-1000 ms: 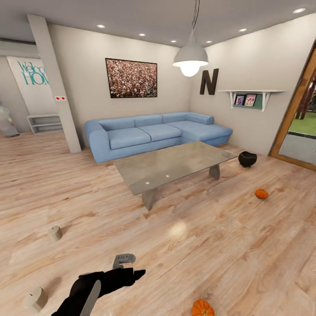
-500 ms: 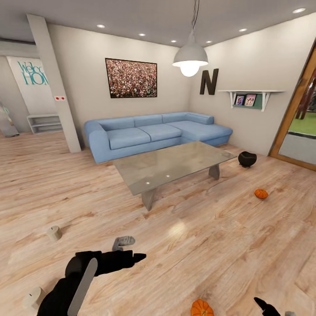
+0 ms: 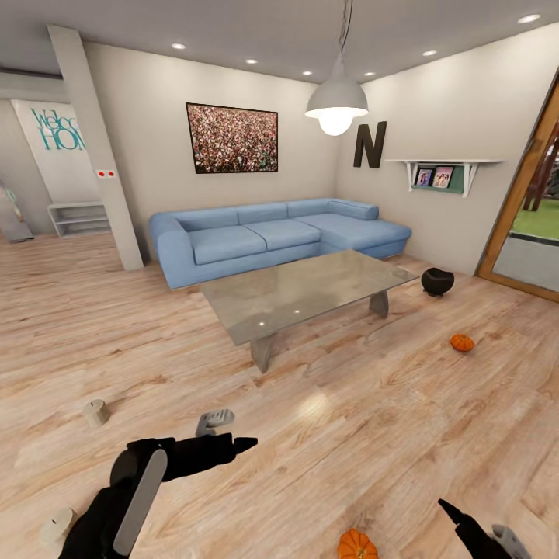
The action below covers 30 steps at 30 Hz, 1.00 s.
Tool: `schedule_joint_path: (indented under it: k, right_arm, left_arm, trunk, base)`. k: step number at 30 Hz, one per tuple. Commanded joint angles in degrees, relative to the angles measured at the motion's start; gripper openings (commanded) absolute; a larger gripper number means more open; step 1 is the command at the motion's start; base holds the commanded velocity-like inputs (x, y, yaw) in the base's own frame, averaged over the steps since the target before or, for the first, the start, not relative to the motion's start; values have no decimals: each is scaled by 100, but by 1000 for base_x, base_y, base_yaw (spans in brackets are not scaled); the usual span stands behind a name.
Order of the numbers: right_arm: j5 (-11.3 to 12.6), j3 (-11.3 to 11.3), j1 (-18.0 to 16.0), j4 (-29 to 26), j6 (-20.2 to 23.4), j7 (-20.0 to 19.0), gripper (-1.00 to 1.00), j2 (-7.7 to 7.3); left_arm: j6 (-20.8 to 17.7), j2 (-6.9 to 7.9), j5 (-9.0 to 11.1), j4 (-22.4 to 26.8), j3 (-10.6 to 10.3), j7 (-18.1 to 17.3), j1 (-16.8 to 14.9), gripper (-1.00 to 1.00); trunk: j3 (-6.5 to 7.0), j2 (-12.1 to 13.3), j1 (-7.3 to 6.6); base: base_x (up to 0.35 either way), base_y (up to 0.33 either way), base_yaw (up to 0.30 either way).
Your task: Place each of the two pumpkins and all three candles from the living room inside a cabinet in the living room (use any cabinet), then make sure every cabinet is closed, and position the cauldron so it is next to a table in the living room.
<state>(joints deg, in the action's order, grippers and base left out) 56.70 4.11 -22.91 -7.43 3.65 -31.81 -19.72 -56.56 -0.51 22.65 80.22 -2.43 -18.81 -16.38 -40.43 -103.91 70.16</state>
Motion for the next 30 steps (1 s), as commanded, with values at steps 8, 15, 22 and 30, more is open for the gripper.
schedule_joint_path:
  k: [8, 15, 22, 30]
  right_arm:
    - [-27, 30, -3, 20, 24, -136, 100, 33]
    - [-62, 21, -3, 14, -59, 87, 100, 39]
    - [-70, 20, -3, 13, -82, 104, 100, 38]
    - [-72, 20, -3, 13, -84, 105, 100, 38]
  left_arm:
    - [-23, 4, 76, 17, 24, -44, -31, 100]
    - [-25, 7, 88, 17, 23, -44, -32, 100]
    - [-23, 17, 90, 11, 23, -48, -32, 100]
    - [-25, 28, 172, 13, 21, -53, -33, 100]
  trunk:
    - [-95, -203, 109]
    - [-221, -484, 263]
    - [-347, -765, 417]
    - [-490, -1085, 592]
  base:
    - [0, 0, 0]
    - [0, 0, 0]
    - [0, 0, 0]
    - [0, 0, 0]
